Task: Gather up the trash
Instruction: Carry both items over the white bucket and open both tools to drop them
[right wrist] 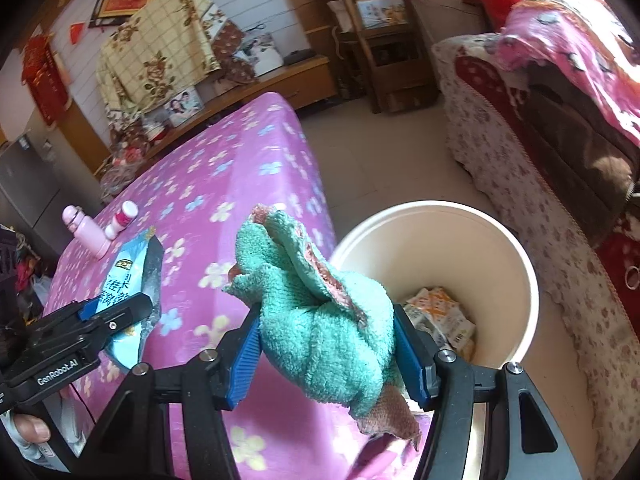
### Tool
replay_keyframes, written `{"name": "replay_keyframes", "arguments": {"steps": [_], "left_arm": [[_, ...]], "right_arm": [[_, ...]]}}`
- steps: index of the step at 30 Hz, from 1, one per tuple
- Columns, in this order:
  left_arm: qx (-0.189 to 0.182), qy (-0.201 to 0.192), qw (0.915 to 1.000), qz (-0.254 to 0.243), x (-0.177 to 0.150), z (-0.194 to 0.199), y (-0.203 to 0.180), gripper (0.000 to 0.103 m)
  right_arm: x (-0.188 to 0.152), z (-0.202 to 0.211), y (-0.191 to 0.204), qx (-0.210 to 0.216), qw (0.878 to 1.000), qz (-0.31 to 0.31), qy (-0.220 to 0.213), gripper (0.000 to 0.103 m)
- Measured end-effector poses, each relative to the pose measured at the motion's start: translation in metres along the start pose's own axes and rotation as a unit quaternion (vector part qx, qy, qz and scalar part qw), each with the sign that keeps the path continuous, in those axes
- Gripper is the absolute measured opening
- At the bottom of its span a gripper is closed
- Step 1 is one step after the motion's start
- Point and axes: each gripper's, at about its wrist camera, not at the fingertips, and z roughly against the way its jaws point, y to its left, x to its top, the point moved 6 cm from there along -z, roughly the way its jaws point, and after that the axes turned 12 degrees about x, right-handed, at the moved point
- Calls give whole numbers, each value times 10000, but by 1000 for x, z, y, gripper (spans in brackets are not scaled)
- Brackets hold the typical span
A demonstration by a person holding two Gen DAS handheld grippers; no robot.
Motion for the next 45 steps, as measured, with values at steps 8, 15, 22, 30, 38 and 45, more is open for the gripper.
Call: {"name": "replay_keyframes", "arguments": {"steps": [8, 15, 22, 30, 38, 45], "left_arm": [[-207, 70, 9995, -234, 4, -12, -40, 51], [-365, 125, 9986, -371, 8, -23, -66, 51], [-445, 185, 9978, -454, 12, -34, -80, 51], [-493, 233, 9975, -459, 12, -44, -87, 52], [-669, 285, 9968, -343, 12, -49, -85, 61], [-730, 258, 9965, -325, 12, -45, -84, 72]], "right_arm": [[-5, 6, -38, -281, 9993, -245, -19, 65], [-7, 2, -62, -408, 9983, -419, 14, 65], [-8, -2, -77, -533, 9972, -529, 18, 65], [-8, -8, -89, -631, 9957, -684, 34, 65], [-10, -16, -101, -606, 9936, -942, 105, 68], [-16, -21, -100, -606, 9936, -937, 185, 70]]}}
